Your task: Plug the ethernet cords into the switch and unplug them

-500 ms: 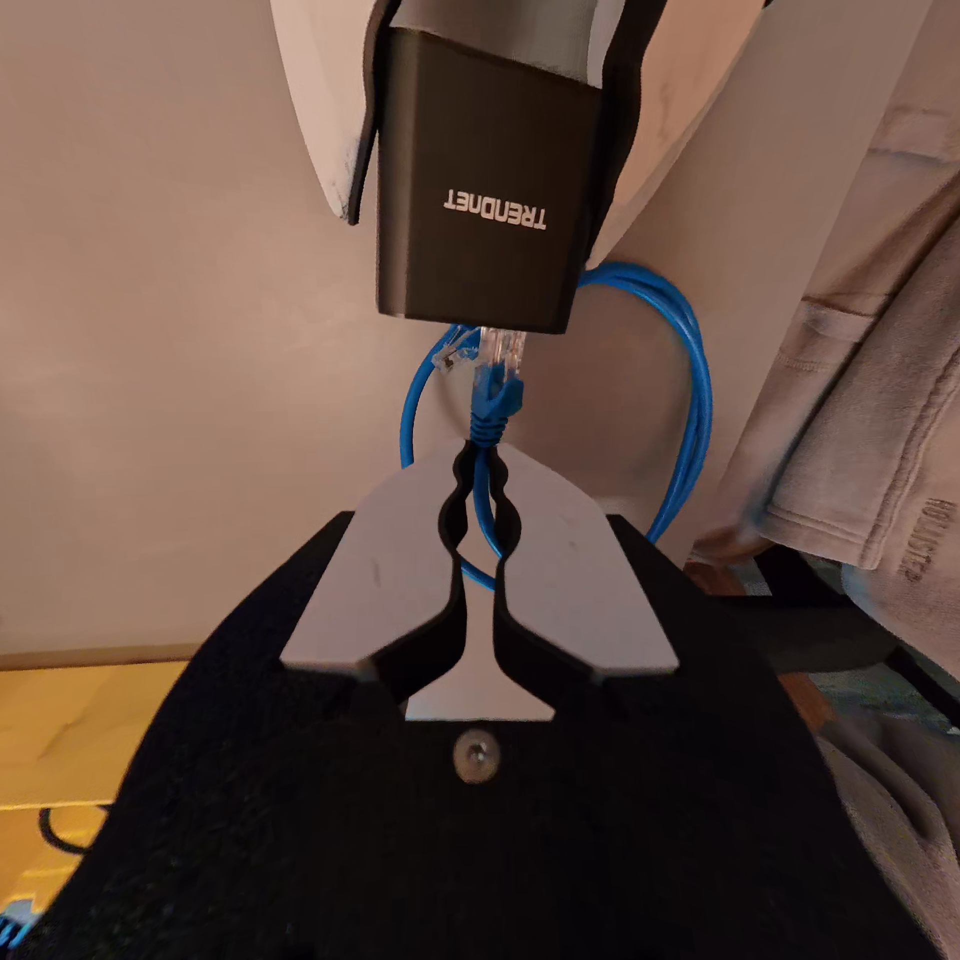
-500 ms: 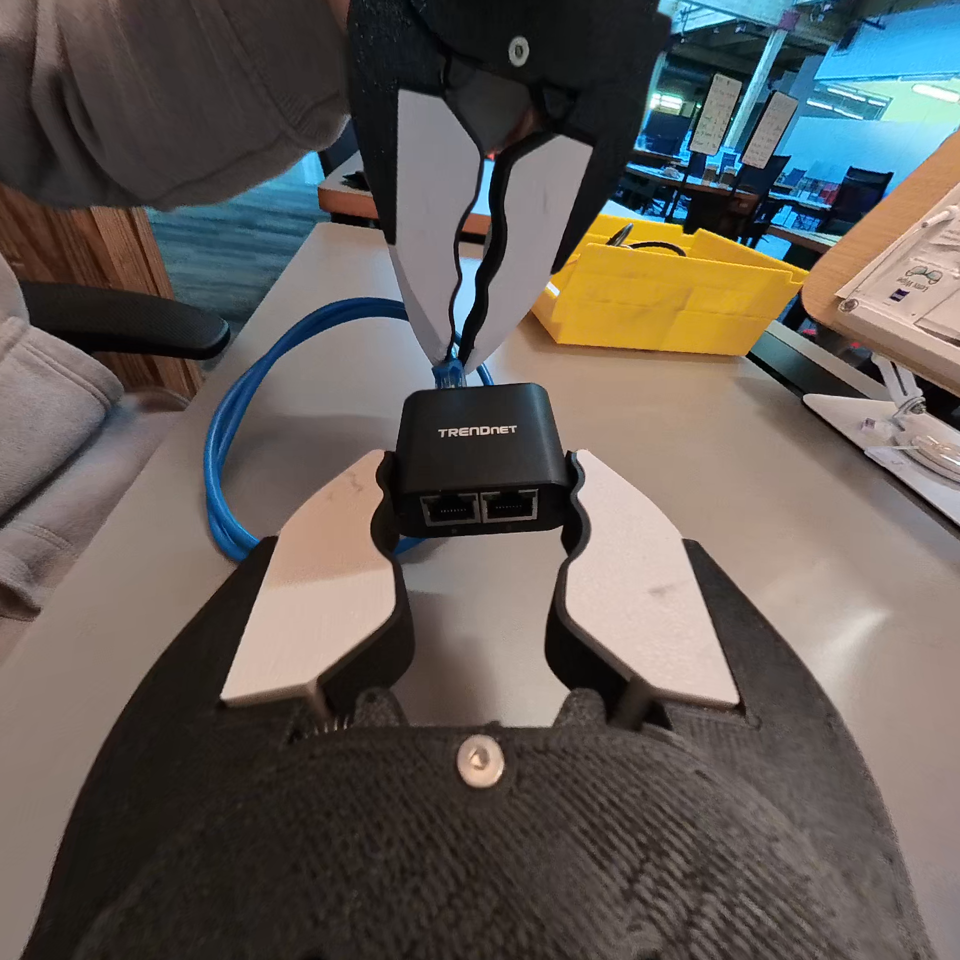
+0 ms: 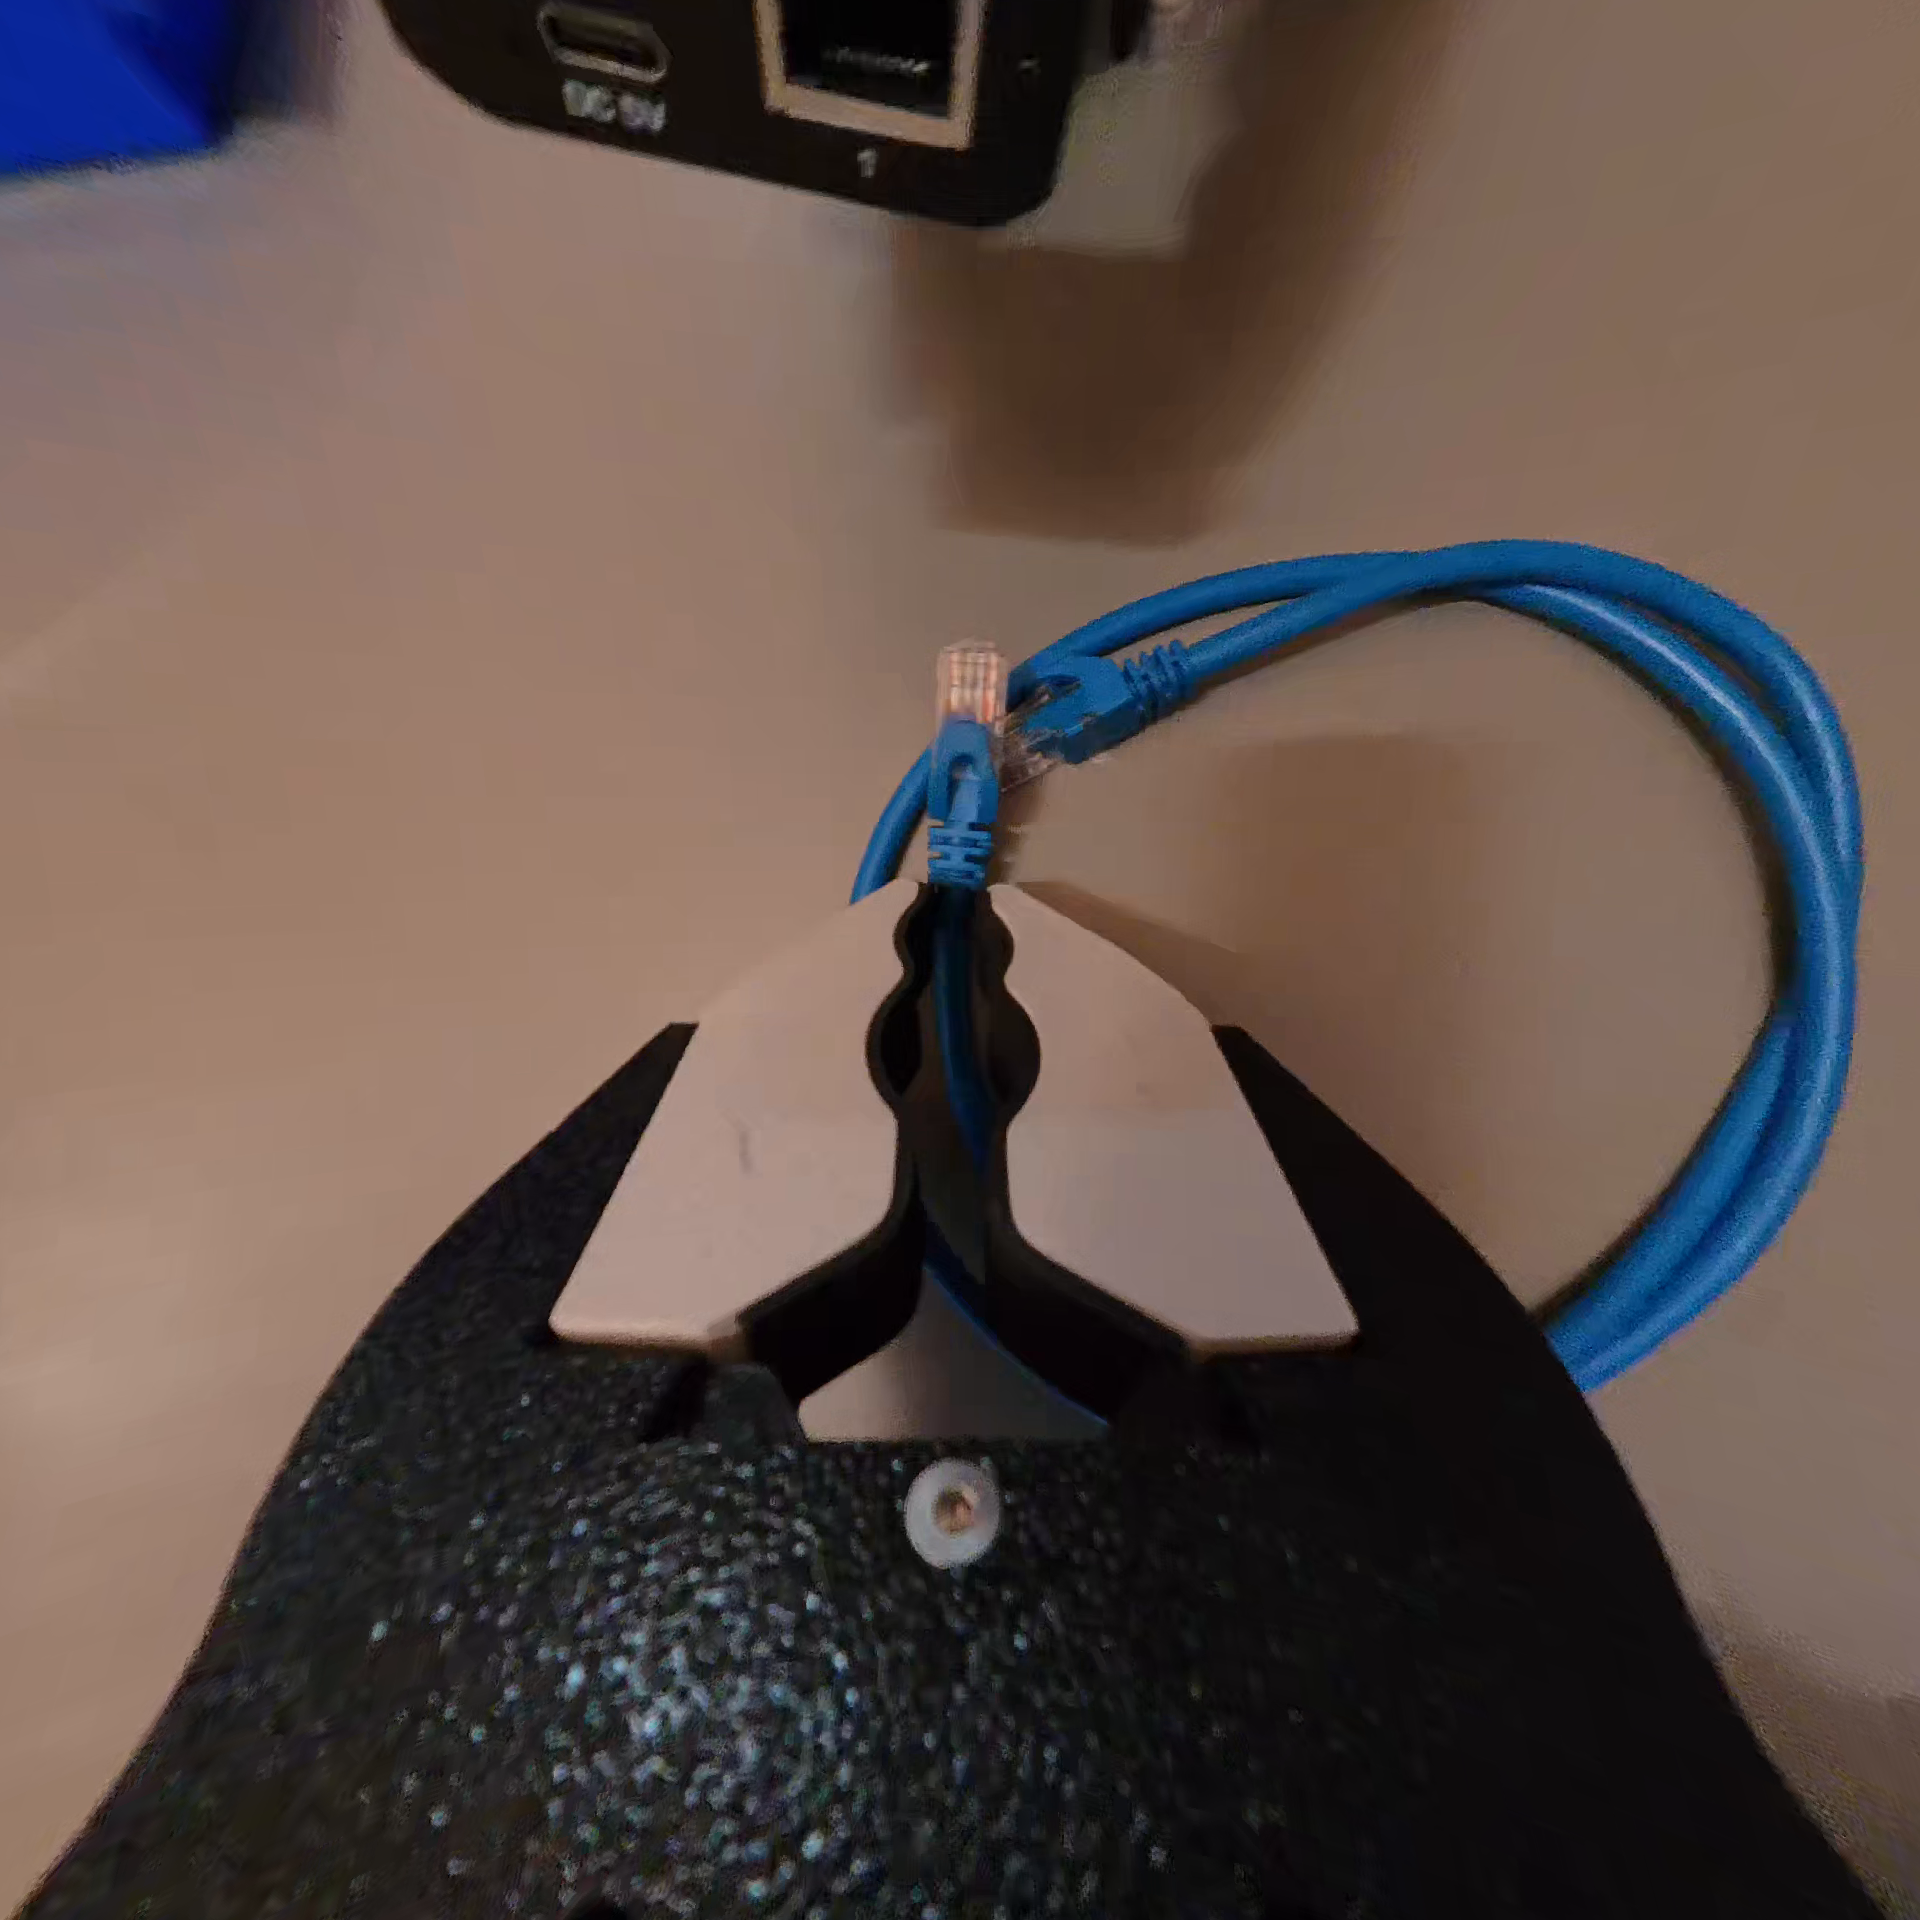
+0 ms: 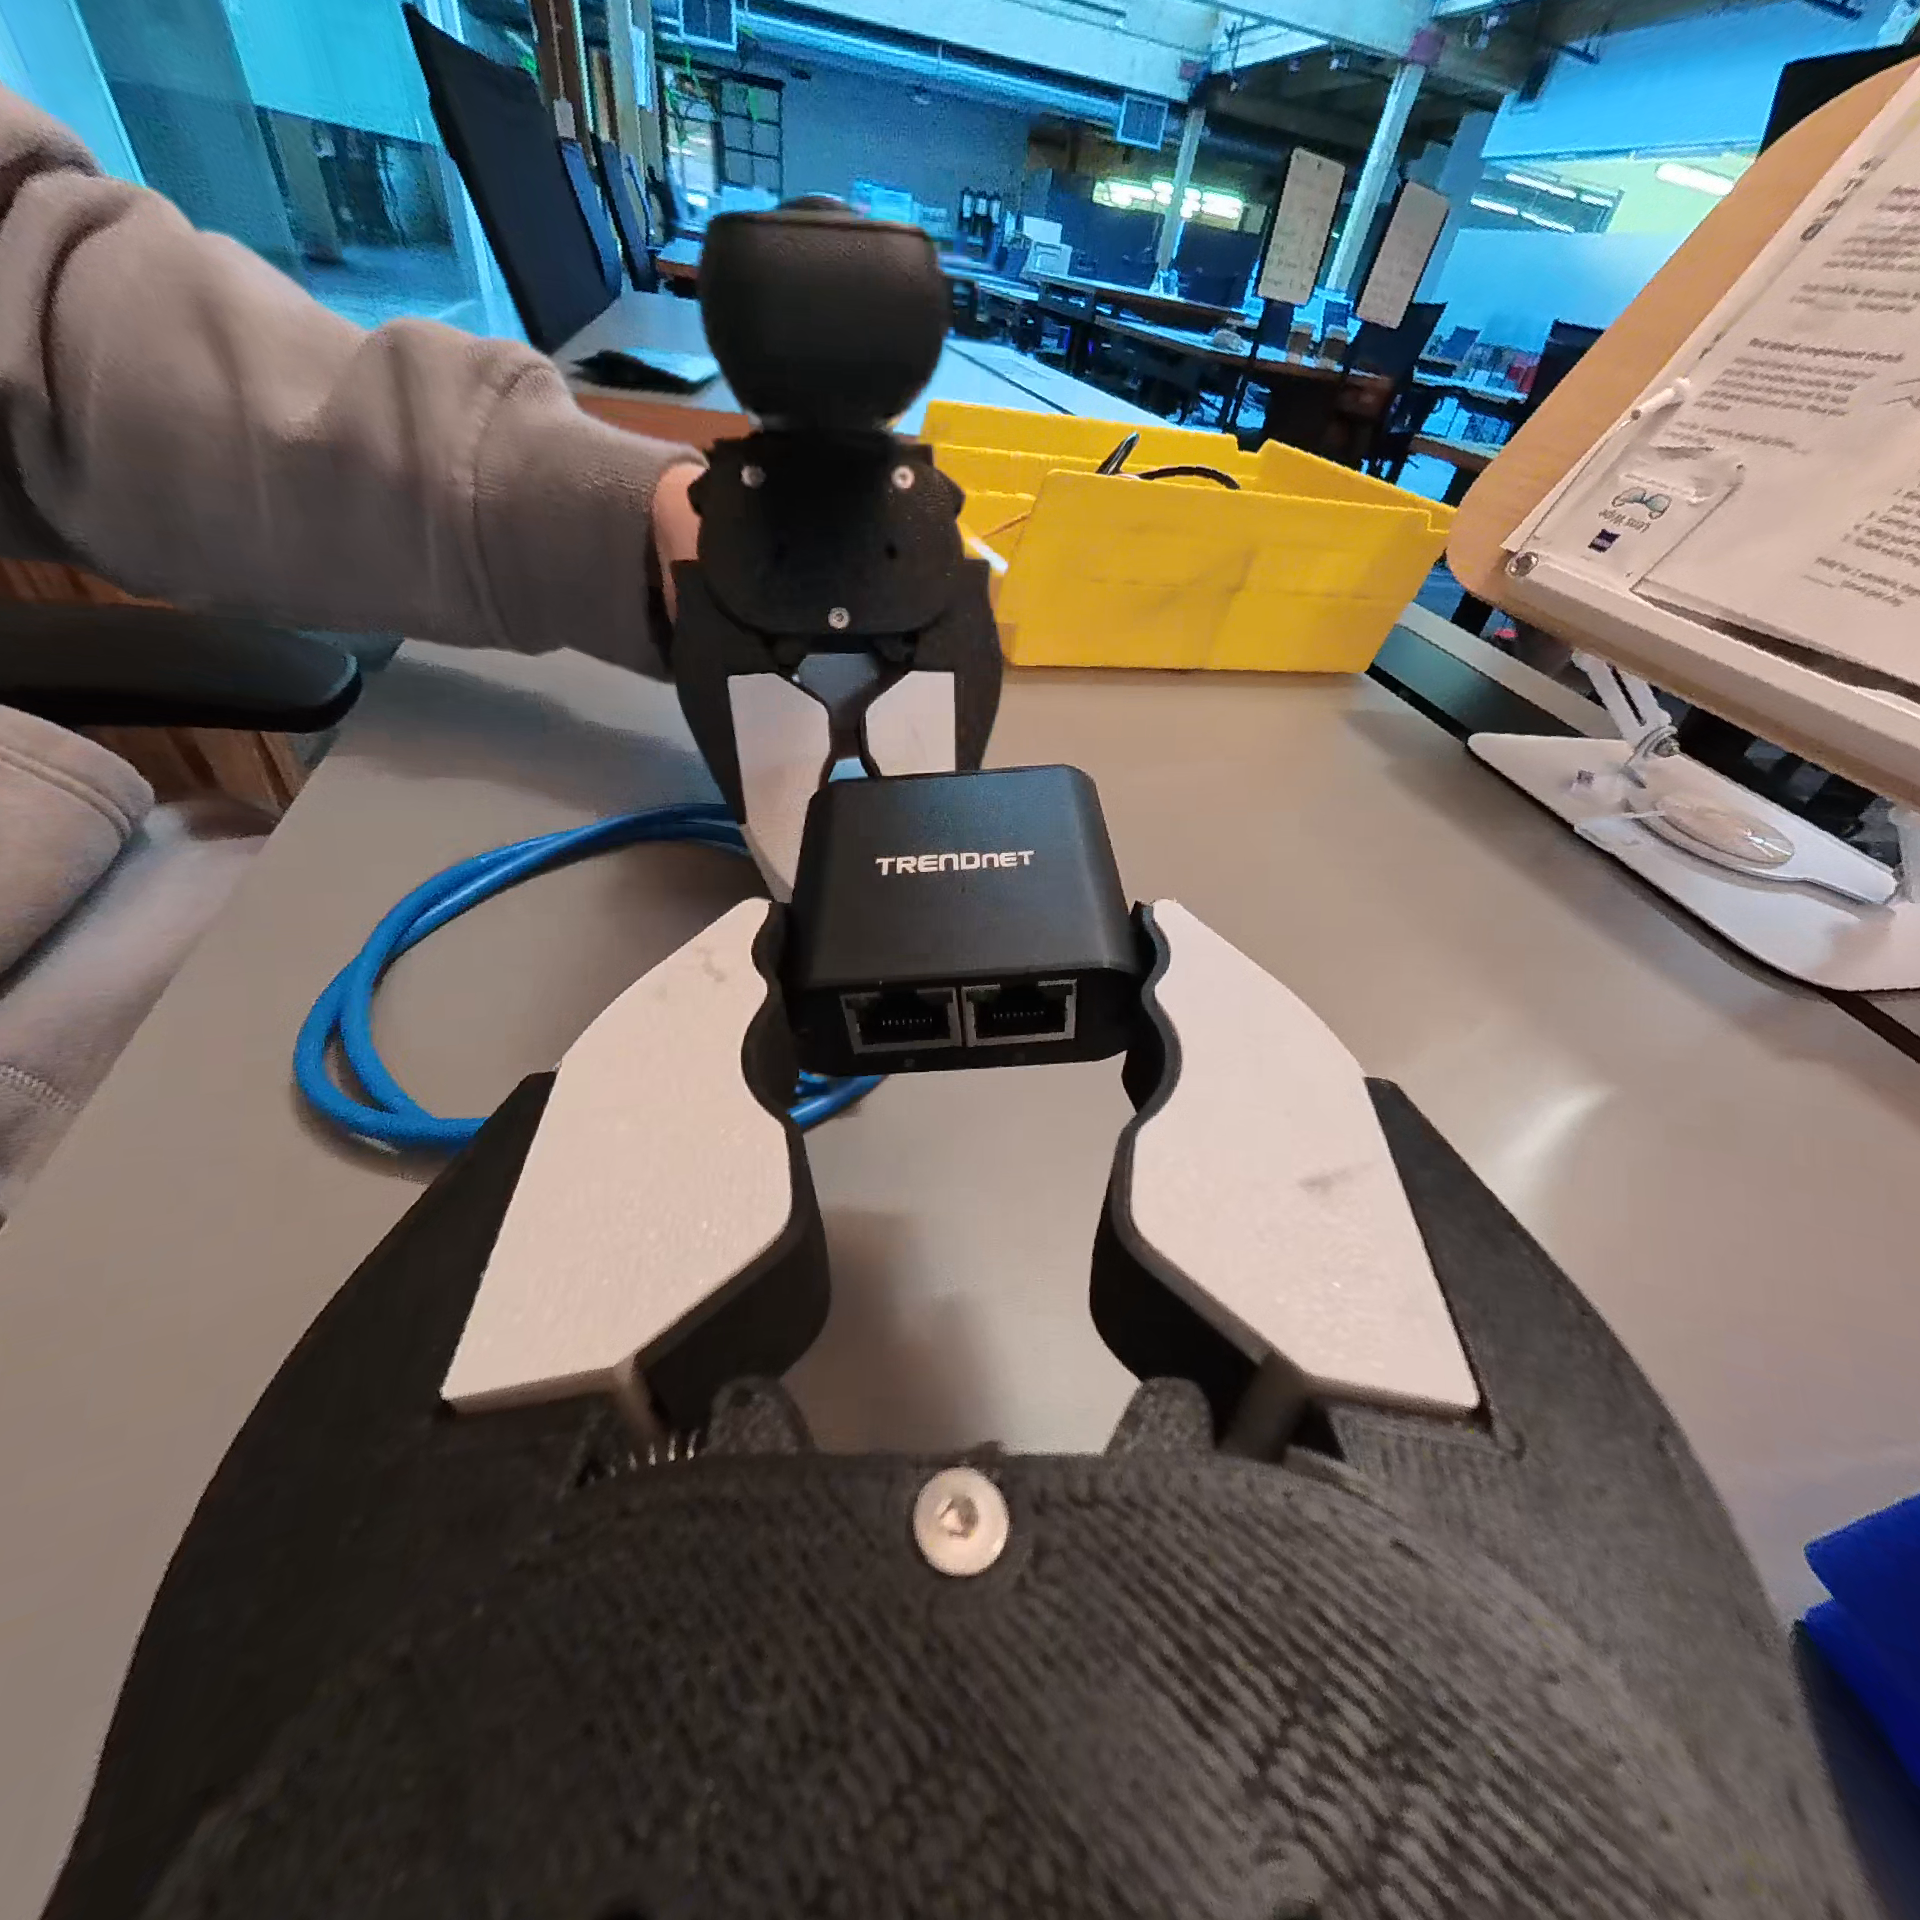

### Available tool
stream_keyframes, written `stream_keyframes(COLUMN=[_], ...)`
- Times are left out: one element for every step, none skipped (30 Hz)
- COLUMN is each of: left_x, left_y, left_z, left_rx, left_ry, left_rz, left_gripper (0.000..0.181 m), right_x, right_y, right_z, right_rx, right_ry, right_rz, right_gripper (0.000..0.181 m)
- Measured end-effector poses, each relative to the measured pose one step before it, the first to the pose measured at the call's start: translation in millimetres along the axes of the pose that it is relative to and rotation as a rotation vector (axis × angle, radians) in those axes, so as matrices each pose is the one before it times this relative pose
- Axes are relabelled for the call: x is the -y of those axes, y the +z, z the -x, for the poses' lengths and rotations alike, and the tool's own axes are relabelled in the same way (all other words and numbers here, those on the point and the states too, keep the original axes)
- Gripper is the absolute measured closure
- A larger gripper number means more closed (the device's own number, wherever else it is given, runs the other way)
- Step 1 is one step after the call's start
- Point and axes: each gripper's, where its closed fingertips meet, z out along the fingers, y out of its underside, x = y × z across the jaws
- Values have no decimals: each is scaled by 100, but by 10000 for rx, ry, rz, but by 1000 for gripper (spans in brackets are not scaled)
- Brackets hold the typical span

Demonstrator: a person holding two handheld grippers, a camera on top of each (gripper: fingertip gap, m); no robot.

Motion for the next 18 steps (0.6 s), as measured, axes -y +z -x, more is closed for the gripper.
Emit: stream_keyframes(left_x=[26, -81, 61, 103, 138, 91, 56, 78, 169, 150, -19, -180, -184, -137, 94, 501, 753, 653], left_y=[84, 98, 52, 33, 8, 13, 40, 86, 115, 116, 100, 62, 0, -163, -385, -648, -911, -1028], left_z=[-150, -182, -71, -65, 38, 67, 81, 44, 4, 139, 255, 101, 70, 68, -165, -221, 107, 61], left_rx=[141, 110, 142, 66, 51, 4, -21, -50, -66, 11, 49, -61, -1, 102, -25, -6, 277, 190], left_ry=[316, 296, 186, 71, -63, -137, -167, -151, -154, -244, -369, -336, -180, -38, -28, 0, 105, 230], left_rz=[-214, -129, -208, -198, -167, -113, -54, -51, -115, -109, 38, 192, 238, 301, 344, 280, 242, 365], left_gripper=[171, 169, 169, 168, 167, 167, 166, 166, 168, 169, 172, 173, 173, 173, 173, 173, 174, 174], right_x=[-9, 1, 7, 16, 24, 21, 10, -6, -19, -53, -77, -62, -49, -51, -31, -36, -19, -2], right_y=[3, -9, -7, -11, -25, -19, -14, 7, 20, 38, 59, 60, 48, 43, 29, 25, 17, -5], right_z=[38, 3, 18, 21, -21, -8, 56, 49, 47, 81, 58, 62, 54, 52, 14, 43, 59, 32], right_rx=[34, 1, 24, 34, 4, 3, 47, 34, 26, 42, 27, 27, 36, 44, 11, 27, 47, 38], right_ry=[9, 0, 5, 20, 26, 16, 0, -4, -14, -30, -28, -20, -8, -3, 1, -5, -7, 15], right_rz=[7, -1, -8, -10, -19, -22, -10, 7, 21, 45, 59, 56, 49, 39, 30, 27, 19, -2], right_gripper=[119, 119, 119, 119, 119, 119, 119, 119, 119, 119, 119, 119, 119, 119, 119, 119, 119, 119])
